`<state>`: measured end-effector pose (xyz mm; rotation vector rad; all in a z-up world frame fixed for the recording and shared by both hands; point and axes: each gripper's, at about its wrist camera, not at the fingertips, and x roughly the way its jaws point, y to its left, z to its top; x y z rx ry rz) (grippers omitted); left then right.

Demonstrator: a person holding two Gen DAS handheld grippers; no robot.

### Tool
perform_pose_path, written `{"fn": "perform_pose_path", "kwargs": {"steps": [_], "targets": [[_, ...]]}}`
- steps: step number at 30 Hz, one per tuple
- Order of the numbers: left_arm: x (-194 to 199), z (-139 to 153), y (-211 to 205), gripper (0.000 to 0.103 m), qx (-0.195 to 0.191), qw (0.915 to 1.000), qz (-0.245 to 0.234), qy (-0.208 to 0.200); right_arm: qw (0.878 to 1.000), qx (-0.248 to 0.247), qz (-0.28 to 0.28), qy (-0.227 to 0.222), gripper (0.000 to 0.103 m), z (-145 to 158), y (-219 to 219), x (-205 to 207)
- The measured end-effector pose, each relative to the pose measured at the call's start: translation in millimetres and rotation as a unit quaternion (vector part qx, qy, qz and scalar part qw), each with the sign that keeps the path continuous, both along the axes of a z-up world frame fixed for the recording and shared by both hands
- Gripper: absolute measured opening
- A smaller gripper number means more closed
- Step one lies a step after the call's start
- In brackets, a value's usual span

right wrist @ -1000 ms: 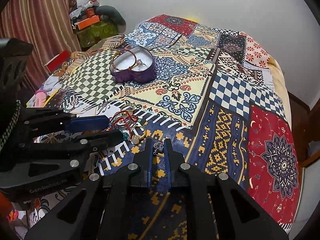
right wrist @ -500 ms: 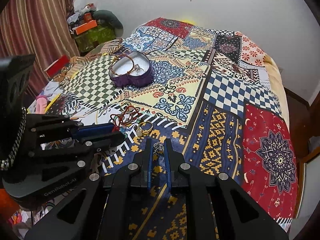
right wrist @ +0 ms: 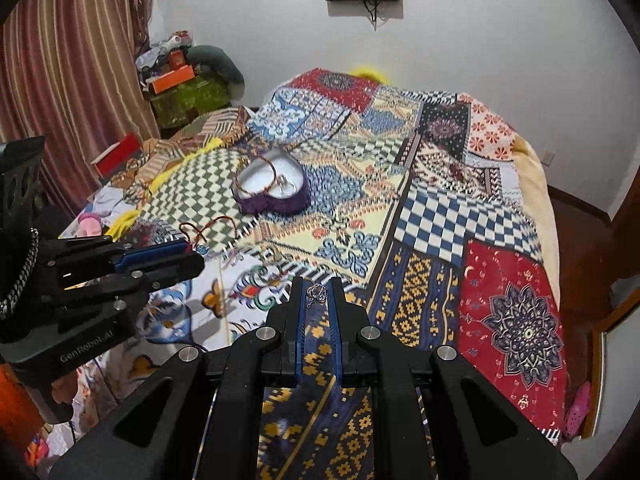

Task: Organize jewelry
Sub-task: 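Carry the red string and earring over the heart tin with both tools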

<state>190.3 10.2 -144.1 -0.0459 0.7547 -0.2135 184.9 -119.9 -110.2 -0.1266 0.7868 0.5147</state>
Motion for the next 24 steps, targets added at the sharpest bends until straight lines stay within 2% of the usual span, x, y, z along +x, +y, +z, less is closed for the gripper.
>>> {"fn": "perform_pose_path", "kwargs": {"steps": [13,24], "targets": [[-3.2,34.6,39.1,0.012,0.010,0.9985,0.025,-0.047,0.999,0.023,-0.001,-0.040,0.010,38.8,20.3,4.7],[25.3,37.1,63.0,0.012,0.009,0.9972,0.041,-0.062,0.999,0.037,0.000,-0.041,0.010,44.2,47.9,38.6]]}}
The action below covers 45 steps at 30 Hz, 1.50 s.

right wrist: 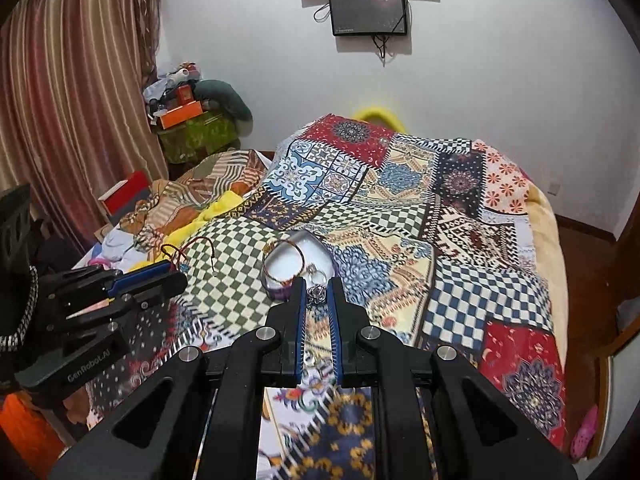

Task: Organize jewelry
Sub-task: 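Carry the red string and earring over the heart tin with both tools, then lower the red string into the tin and open the left tool while the right tool releases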

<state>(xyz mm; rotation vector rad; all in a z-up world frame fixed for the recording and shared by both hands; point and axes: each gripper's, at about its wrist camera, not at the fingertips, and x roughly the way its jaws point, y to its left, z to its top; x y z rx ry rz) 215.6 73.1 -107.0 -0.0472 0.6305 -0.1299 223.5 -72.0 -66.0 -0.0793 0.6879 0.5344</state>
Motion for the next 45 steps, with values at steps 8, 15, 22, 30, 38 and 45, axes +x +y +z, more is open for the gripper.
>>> {"fn": "perform_pose_path", "kwargs": {"steps": [8,15,22,30,38,45], "targets": [[31.1,-10.5,13.1,0.012,-0.005,0.9999,0.010,0.004,1.000,-0.001,0.004,0.010,0.010,-4.9,20.3,31.6],[61.8,-23.2,27.7,0.012,-0.018,0.9994,0.025,0.013,1.000,-0.011,0.015,0.017,0.010,-12.2,41.4,56.3],[89.2,-34.6,33.2,0.012,-0.018,0.9991,0.028,0.026,0.999,-0.026,0.029,0.036,0.010,-25.6,64.5,82.9],[112.9,-58.1,33.3,0.012,-0.020,0.9981,0.013,0.058,0.995,-0.040,0.042,0.080,0.010,-51.6,77.1,109.6],[123.4,-82.1,20.8,0.012,-0.005,0.9967,-0.007,0.081,0.991,-0.043,0.054,0.117,0.010,-66.1,83.2,128.2],[128.9,-91.5,17.6,0.012,-0.006,0.9956,-0.016,0.092,0.988,-0.050,0.060,0.134,0.009,-73.9,88.0,137.7]]}}
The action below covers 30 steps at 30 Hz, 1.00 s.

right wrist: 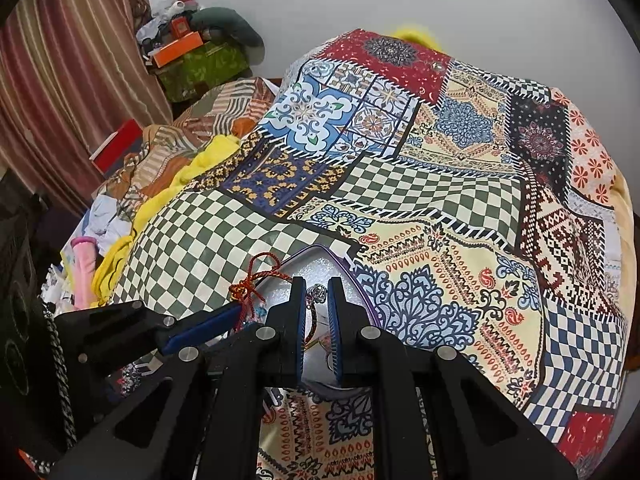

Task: Organize jewelry
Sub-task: 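Lower the red string into the tin and open the left tool while the right tool releases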

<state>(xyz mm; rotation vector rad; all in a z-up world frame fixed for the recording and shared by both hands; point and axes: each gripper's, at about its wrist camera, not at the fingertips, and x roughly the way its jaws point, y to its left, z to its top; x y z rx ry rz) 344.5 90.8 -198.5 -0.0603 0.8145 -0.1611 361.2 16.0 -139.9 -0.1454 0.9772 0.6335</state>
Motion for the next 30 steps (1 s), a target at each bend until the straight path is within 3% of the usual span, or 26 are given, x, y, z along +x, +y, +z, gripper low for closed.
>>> {"fn": "perform_pose_path", "kwargs": {"steps": [16,20,30], "targets": [[-4.2,3.5,-4.9,0.016,0.018,0.9997,0.003,0.014,1.000,-0.017,0.002,0.003,0.011,6.0,-5.0,-7.2],[-10.1,12.3,-3.2,0.028,0.020,0.9997,0.011,0.010,1.000,-0.019,0.003,-0.014,0.014,17.8,-8.6,-18.5],[-42.8,52.5,-2.8,0.029,0.031,0.9991,0.022,-0.019,0.999,-0.011,-0.014,-0.048,0.015,48.9,-29.7,-53.3]]}}
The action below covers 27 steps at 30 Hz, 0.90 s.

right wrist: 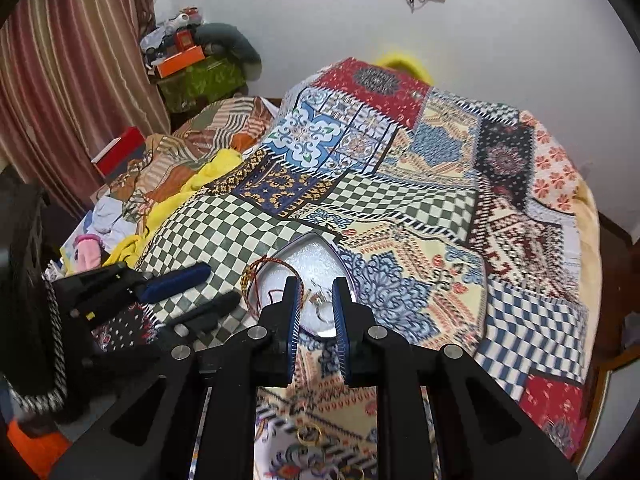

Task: Organize jewelry
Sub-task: 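Lower the red string into the tin and open the left tool while the right tool releases, then move both tools back to the remaining rings on the quilt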

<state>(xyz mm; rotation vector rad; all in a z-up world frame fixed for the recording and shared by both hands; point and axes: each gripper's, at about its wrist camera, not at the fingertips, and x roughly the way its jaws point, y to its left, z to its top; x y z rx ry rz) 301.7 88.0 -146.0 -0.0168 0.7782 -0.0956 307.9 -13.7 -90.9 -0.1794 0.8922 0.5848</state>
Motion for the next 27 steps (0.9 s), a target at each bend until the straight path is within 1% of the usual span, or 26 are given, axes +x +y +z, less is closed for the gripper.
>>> {"fn": "perform_pose_path", "kwargs": {"steps": [3,4,5,6,7,8,12,16,19,23,27], "targets": [[-13.8,13.5,-0.9,0.029,0.003,1.0000,0.003,-0.008,1.000,-0.001,-0.001,-0.012,0.016,7.9,-6.6,-14.1],[-18.5,17.4,-1.2,0.029,0.004,0.9999,0.004,-0.010,1.000,-0.001,-0.001,-0.016,0.021,11.1,-9.6,-20.5],[-21.8,20.0,-1.6,0.029,0.005,0.9999,0.004,-0.011,1.000,0.000,-0.002,-0.021,0.028,13.9,-12.6,-26.0],[-28.6,25.0,-2.2,0.029,0.005,0.9999,0.005,-0.014,1.000,0.002,-0.004,-0.026,0.033,16.9,-15.3,-31.2],[-33.7,28.4,-2.8,0.029,0.006,0.9998,0.006,-0.016,0.999,0.003,-0.006,-0.032,0.040,19.6,-17.7,-36.2],[-39.4,31.7,-3.2,0.030,0.006,0.9998,0.006,-0.018,0.999,0.004,-0.009,-0.043,0.042,24.1,-21.6,-44.2],[-61.0,43.5,-8.2,0.041,0.006,0.9995,0.006,-0.030,0.997,0.002,-0.014,-0.069,0.042,36.1,-33.4,-67.0],[-81.0,52.9,-15.3,0.042,0.003,0.9992,0.000,-0.039,0.996,0.003,-0.019,-0.087,0.042,41.9,-43.7,-85.7],[-91.1,54.2,-22.4,0.042,-0.001,0.9992,-0.006,-0.039,0.995,0.001,-0.025,-0.093,0.042,39.1,-54.0,-97.1],[-101.4,49.6,-32.9,0.043,0.000,0.9994,-0.017,-0.032,0.996,-0.004,-0.032,-0.084,0.042,29.4,-63.4,-105.2],[-110.1,36.4,-44.0,0.043,0.002,0.9994,-0.031,-0.017,0.997,-0.010,-0.039,-0.068,0.042,15.1,-74.2,-112.8]]}}
